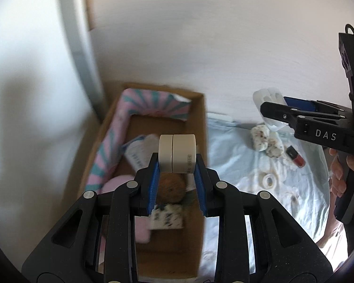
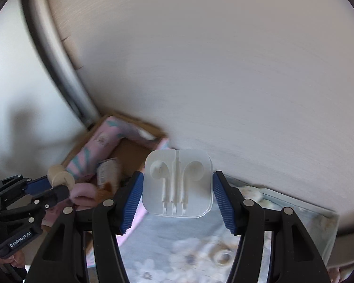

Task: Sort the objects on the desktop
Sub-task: 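Carry the tape roll and earphone case over the cardboard box, then drop both items into the box by opening both tools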

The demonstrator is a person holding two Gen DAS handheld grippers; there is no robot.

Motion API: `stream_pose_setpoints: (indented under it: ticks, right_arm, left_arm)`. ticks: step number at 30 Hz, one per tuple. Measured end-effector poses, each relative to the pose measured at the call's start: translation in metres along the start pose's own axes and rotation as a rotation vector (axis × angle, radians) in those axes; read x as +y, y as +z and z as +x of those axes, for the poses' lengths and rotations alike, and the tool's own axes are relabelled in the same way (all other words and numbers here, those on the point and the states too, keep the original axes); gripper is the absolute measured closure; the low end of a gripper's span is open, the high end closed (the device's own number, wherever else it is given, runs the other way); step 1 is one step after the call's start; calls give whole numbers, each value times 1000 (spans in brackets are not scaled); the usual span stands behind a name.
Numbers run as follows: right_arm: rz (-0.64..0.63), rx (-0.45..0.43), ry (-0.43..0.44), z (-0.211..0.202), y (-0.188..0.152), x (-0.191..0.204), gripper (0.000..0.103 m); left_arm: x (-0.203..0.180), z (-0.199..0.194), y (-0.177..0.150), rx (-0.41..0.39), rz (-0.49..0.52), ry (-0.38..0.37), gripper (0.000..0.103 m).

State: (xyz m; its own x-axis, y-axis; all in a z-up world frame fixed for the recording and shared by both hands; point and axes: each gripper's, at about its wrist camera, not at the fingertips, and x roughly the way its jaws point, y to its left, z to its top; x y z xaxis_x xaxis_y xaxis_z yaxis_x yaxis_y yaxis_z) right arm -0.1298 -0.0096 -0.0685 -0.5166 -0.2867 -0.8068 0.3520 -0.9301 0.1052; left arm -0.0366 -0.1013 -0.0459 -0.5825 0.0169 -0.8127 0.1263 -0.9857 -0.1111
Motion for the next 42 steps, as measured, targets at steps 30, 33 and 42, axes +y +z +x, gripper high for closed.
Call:
stream_pose_setpoints:
  ticks: [30, 33, 42]
  right_arm:
    - [-238, 196, 165, 79, 1, 130, 47]
    - [-223, 223, 213, 81, 2, 129, 47]
    - [-103, 227, 258, 85, 5, 120, 20]
  left_arm:
    - [45, 22, -74, 120, -91, -32, 78]
    - [47, 19, -76, 118, -114, -59, 78]
    - [57, 28, -82, 157, -195, -71, 0]
